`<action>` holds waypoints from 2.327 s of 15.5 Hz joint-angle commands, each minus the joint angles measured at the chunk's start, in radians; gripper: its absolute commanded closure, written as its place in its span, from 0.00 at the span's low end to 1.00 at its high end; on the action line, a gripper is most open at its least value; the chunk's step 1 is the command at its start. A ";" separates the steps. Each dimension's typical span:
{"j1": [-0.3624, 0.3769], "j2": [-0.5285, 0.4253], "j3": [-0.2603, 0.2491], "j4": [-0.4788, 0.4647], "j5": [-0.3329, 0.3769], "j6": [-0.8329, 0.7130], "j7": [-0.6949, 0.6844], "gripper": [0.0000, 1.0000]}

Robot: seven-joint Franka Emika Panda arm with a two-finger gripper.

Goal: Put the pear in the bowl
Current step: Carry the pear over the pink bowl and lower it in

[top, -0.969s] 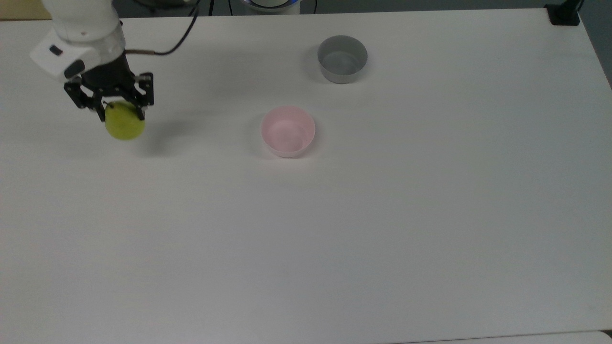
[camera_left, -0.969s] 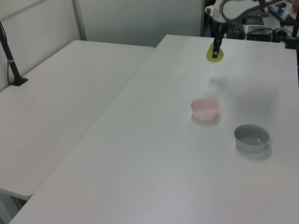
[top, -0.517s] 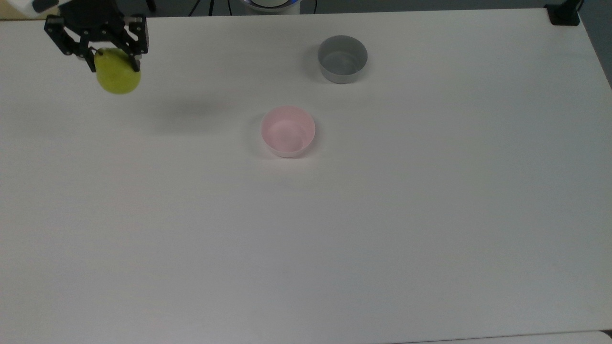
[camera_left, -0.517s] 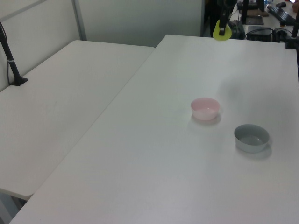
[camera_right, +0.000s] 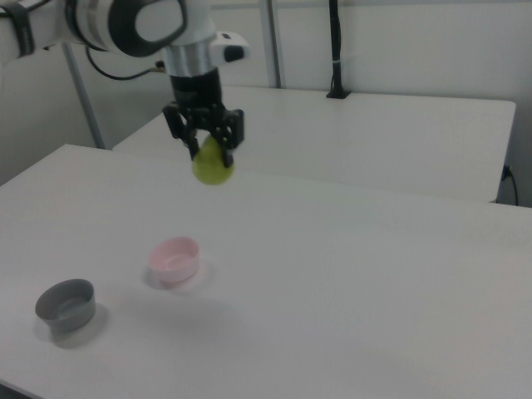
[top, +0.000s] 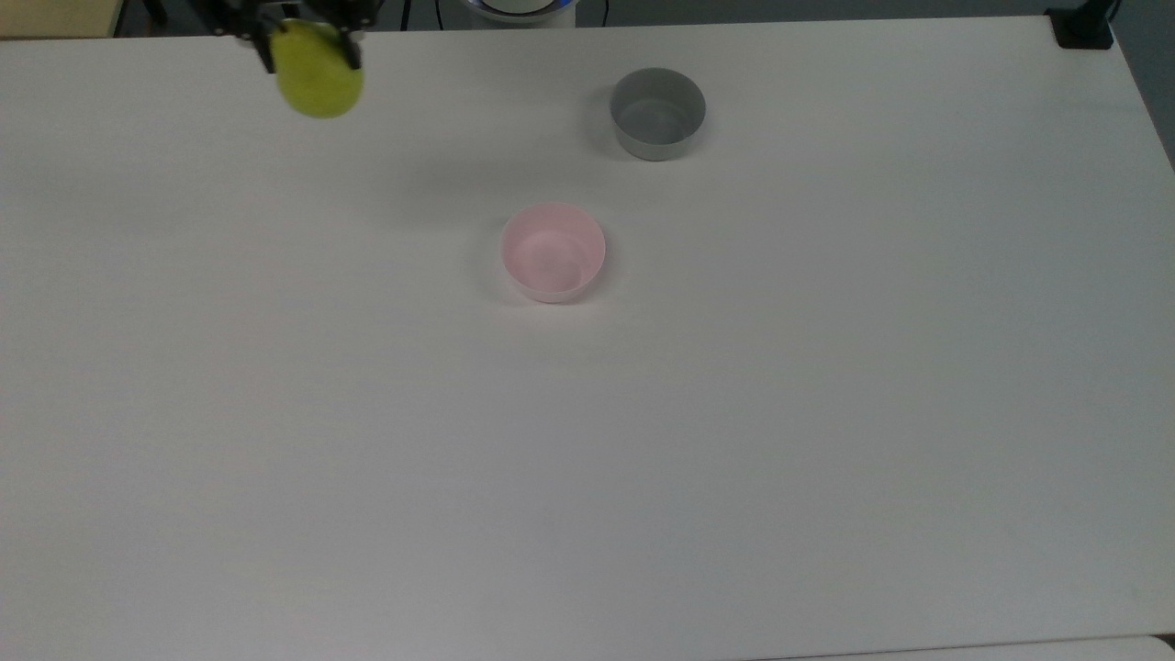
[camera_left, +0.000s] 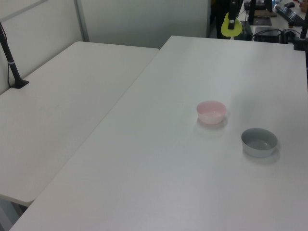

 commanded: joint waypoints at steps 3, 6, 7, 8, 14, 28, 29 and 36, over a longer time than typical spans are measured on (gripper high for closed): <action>0.161 -0.047 -0.020 -0.073 0.012 -0.030 0.087 0.94; 0.190 -0.043 -0.020 -0.133 0.015 -0.005 0.093 0.90; 0.200 -0.044 -0.020 -0.173 0.015 0.040 0.101 0.90; 0.206 -0.046 -0.020 -0.202 0.015 0.077 0.104 0.90; 0.233 -0.014 -0.006 -0.355 0.014 0.274 0.130 0.90; 0.283 0.175 0.028 -0.366 -0.005 0.466 0.251 0.90; 0.283 0.180 0.028 -0.368 -0.008 0.469 0.253 0.90; 0.286 0.192 0.028 -0.366 -0.029 0.463 0.271 0.43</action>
